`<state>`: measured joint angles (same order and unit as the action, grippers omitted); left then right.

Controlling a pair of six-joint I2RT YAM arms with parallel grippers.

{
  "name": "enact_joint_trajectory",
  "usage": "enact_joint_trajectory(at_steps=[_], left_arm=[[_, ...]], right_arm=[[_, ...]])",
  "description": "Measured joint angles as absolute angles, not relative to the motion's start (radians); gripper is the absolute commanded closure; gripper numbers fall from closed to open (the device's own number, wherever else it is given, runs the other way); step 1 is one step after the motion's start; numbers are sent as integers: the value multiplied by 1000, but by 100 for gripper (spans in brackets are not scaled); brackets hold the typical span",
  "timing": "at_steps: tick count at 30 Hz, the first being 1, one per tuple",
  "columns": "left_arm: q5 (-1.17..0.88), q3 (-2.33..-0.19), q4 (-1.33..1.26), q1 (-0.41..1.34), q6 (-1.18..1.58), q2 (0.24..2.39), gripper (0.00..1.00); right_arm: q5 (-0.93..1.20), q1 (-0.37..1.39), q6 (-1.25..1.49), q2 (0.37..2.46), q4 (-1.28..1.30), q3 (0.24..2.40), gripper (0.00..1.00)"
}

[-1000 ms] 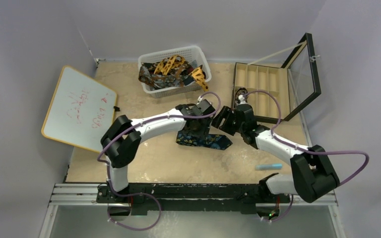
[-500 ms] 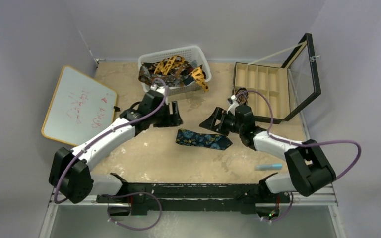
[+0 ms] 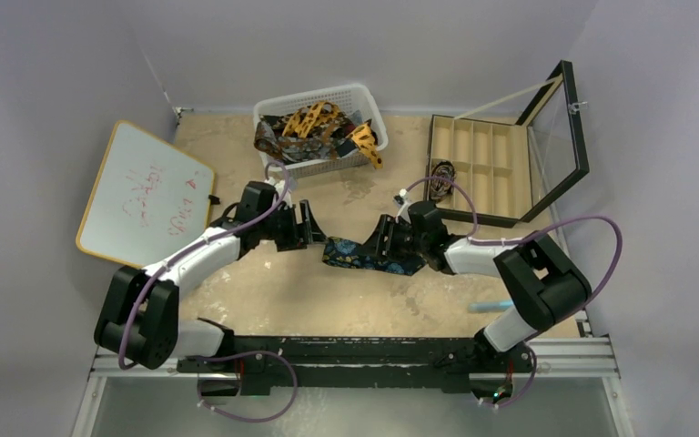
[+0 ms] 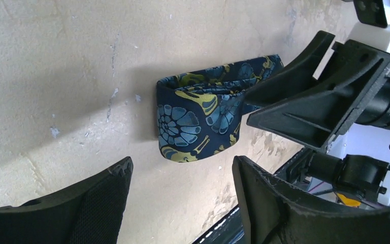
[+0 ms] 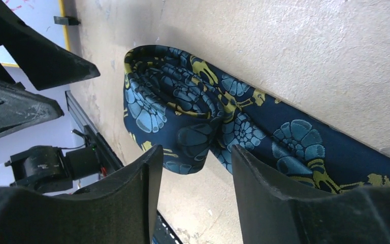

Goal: Roll the ties
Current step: Roll the tie at the center of the board.

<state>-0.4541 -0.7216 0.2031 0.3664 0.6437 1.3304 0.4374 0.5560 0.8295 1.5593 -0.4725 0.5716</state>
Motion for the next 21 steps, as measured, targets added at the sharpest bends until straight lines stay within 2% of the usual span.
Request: enact_joint_trajectory(at_steps=[10, 16, 21], left_arm=[[-499, -689, 136, 362, 656, 1337, 30], [-513, -688, 114, 360, 662, 1358, 30], [-521, -688, 111, 360, 666, 1365, 30]], right_arm=[[439, 555, 810, 1616, -470, 640, 67], [449, 555, 793, 1673, -455, 684, 70], [459, 555, 776, 1687, -430, 703, 63]])
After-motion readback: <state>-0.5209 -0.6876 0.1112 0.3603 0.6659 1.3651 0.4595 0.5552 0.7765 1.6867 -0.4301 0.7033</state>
